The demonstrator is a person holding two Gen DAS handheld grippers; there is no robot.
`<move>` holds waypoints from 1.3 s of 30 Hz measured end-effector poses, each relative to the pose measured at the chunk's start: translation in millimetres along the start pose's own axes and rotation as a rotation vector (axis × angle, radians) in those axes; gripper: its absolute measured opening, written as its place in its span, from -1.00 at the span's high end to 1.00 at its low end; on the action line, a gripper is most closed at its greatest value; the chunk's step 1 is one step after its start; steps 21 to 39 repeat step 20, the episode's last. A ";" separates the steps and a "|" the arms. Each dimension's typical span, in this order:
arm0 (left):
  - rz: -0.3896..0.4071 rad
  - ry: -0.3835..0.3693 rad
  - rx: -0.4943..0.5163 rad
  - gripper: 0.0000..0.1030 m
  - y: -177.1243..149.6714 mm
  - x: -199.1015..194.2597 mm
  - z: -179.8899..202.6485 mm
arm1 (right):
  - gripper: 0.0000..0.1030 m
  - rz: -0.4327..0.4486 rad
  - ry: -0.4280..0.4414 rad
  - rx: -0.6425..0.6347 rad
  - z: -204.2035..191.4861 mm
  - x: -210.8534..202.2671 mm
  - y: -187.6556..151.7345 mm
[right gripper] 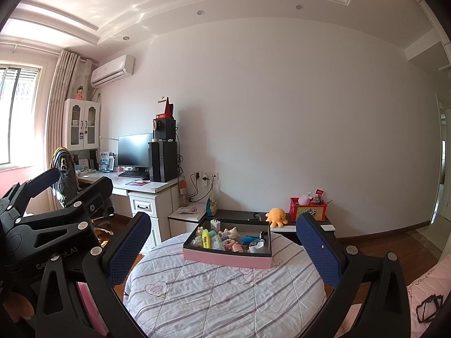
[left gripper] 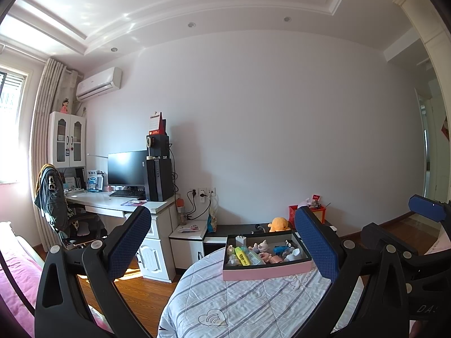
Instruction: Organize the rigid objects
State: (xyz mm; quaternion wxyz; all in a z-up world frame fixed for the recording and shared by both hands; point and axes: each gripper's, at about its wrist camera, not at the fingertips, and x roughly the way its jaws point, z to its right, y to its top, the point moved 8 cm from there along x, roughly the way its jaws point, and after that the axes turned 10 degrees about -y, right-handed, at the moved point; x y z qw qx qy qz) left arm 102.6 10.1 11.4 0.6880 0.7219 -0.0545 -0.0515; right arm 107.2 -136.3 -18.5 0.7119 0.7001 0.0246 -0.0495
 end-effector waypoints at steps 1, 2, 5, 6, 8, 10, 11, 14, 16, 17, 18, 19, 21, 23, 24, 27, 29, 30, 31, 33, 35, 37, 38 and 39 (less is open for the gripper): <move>0.000 0.000 0.000 -1.00 0.1 0.0 0.0 | -1.00 0.000 0.000 0.000 0.1 0.0 0.2; 0.000 0.000 0.000 -1.00 0.1 0.1 0.0 | -1.00 0.001 0.000 0.000 0.1 0.0 0.3; -0.001 0.001 0.000 -1.00 0.0 0.2 0.1 | -1.00 0.000 0.000 0.000 0.2 0.1 0.2; -0.001 0.000 0.000 -1.00 0.0 0.1 0.0 | -1.00 0.000 0.000 0.000 0.2 0.0 0.2; -0.001 0.000 0.000 -1.00 0.0 0.2 0.0 | -1.00 -0.001 0.001 0.000 0.2 0.2 0.3; -0.001 -0.001 0.000 -1.00 0.0 0.2 0.1 | -1.00 -0.001 0.000 0.000 0.7 1.3 0.7; -0.001 -0.001 0.000 -1.00 0.0 -0.2 -0.2 | -1.00 -0.001 0.000 -0.001 0.9 1.5 0.7; -0.003 -0.002 0.001 -1.00 -1.2 -1.3 -1.9 | -1.00 -0.003 0.000 0.000 0.8 2.3 0.3; -0.004 -0.003 0.000 -1.00 -2.0 -1.6 -3.2 | -1.00 -0.003 0.000 0.000 1.0 2.3 0.3; -0.005 -0.003 0.001 -1.00 -2.6 -2.3 -4.0 | -1.00 -0.004 -0.001 0.000 1.1 2.6 -0.2; -0.007 -0.004 0.001 -1.00 -3.0 -2.8 -4.5 | -1.00 -0.005 -0.001 0.000 1.3 3.2 -0.6; -0.008 -0.005 0.000 -1.00 -3.2 -3.2 -4.9 | -1.00 -0.006 -0.002 0.001 1.9 4.5 -1.8; -0.010 -0.007 -0.001 -1.00 -3.5 -3.1 -5.2 | -1.00 -0.007 -0.003 0.001 2.5 5.4 -2.8; -0.010 -0.007 -0.001 -1.00 -3.5 -3.1 -5.2 | -1.00 -0.007 -0.003 0.001 2.5 5.4 -2.8; -0.010 -0.007 -0.001 -1.00 -3.5 -3.1 -5.2 | -1.00 -0.007 -0.003 0.001 2.5 5.4 -2.8; -0.010 -0.007 -0.001 -1.00 -3.5 -3.1 -5.2 | -1.00 -0.007 -0.003 0.001 2.5 5.4 -2.8; -0.010 -0.007 -0.001 -1.00 -3.5 -3.1 -5.2 | -1.00 -0.007 -0.003 0.001 2.5 5.4 -2.8; -0.010 -0.007 -0.001 -1.00 -3.5 -3.1 -5.2 | -1.00 -0.007 -0.003 0.001 2.5 5.4 -2.8; -0.010 -0.007 -0.001 -1.00 -3.5 -3.1 -5.2 | -1.00 -0.007 -0.003 0.001 2.5 5.4 -2.8; -0.010 -0.007 -0.001 -1.00 -3.5 -3.1 -5.2 | -1.00 -0.007 -0.003 0.001 2.5 5.4 -2.8; -0.010 -0.007 -0.001 -1.00 -3.5 -3.1 -5.2 | -1.00 -0.007 -0.003 0.001 2.5 5.4 -2.8; -0.010 -0.007 -0.001 -1.00 -3.5 -3.1 -5.2 | -1.00 -0.007 -0.003 0.001 2.5 5.4 -2.8; -0.010 -0.007 -0.001 -1.00 -3.5 -3.1 -5.2 | -1.00 -0.007 -0.003 0.001 2.5 5.4 -2.8; -0.010 -0.007 -0.001 -1.00 -3.5 -3.1 -5.2 | -1.00 -0.007 -0.003 0.001 2.5 5.4 -2.8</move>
